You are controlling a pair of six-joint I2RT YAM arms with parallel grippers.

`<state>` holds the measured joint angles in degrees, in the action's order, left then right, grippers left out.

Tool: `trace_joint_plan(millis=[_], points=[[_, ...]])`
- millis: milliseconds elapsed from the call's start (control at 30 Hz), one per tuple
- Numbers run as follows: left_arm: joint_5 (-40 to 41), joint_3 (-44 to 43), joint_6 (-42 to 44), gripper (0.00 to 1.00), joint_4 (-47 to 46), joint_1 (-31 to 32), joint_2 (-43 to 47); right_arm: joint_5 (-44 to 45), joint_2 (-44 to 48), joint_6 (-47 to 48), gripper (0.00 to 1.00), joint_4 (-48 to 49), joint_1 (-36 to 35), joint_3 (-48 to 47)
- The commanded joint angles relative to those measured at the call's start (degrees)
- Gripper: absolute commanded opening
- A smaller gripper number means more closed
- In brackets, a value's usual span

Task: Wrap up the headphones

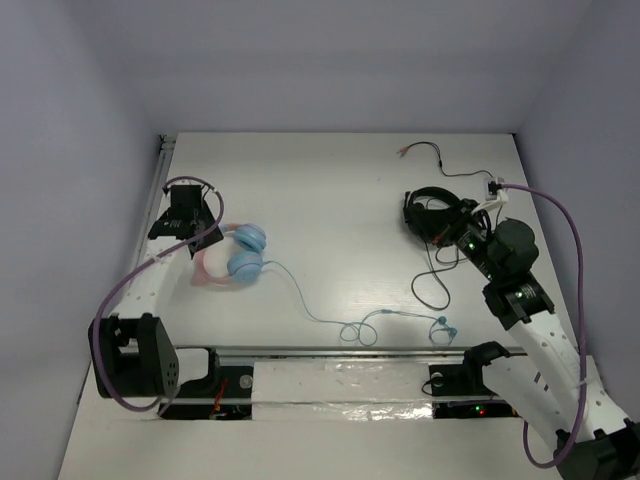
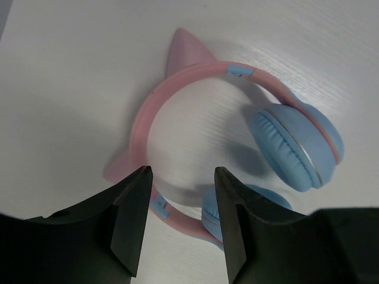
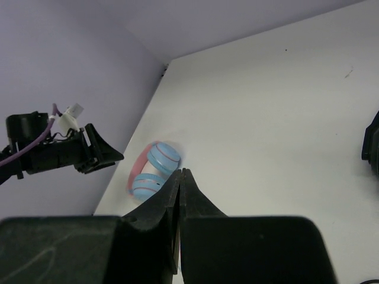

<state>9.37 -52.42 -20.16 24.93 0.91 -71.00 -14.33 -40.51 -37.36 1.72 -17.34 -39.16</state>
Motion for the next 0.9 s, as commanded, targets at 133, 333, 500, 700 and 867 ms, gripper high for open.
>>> trace_joint_plan(millis=[133, 333, 500, 700, 867], points=[[1.8, -0.7, 4.3, 0.47, -2.4, -1.3, -6.2, 0.4, 1.4, 1.2, 0.13, 2.2, -0.4, 0.3], [6.8, -0.7, 4.7, 0.45, -5.3, -1.3, -11.3, -0.9, 1.0, 0.9, 0.18, 2.6, -0.4, 0.6], [10.1, -1.2, 4.2, 0.5, -6.5, -1.3, -12.1, -1.4, 0.5, 0.7, 0.19, 3.0, -0.4, 0.8], [6.9, -1.9, 4.8, 0.57, -6.6, -4.2, -16.6, -1.6, 0.0, 0.6, 0.22, 3.2, -0.4, 0.3], [5.2, -2.6, 4.9, 0.56, -7.2, -5.7, -21.8, -0.7, 0.9, 1.1, 0.23, 2.1, -0.4, 0.2]])
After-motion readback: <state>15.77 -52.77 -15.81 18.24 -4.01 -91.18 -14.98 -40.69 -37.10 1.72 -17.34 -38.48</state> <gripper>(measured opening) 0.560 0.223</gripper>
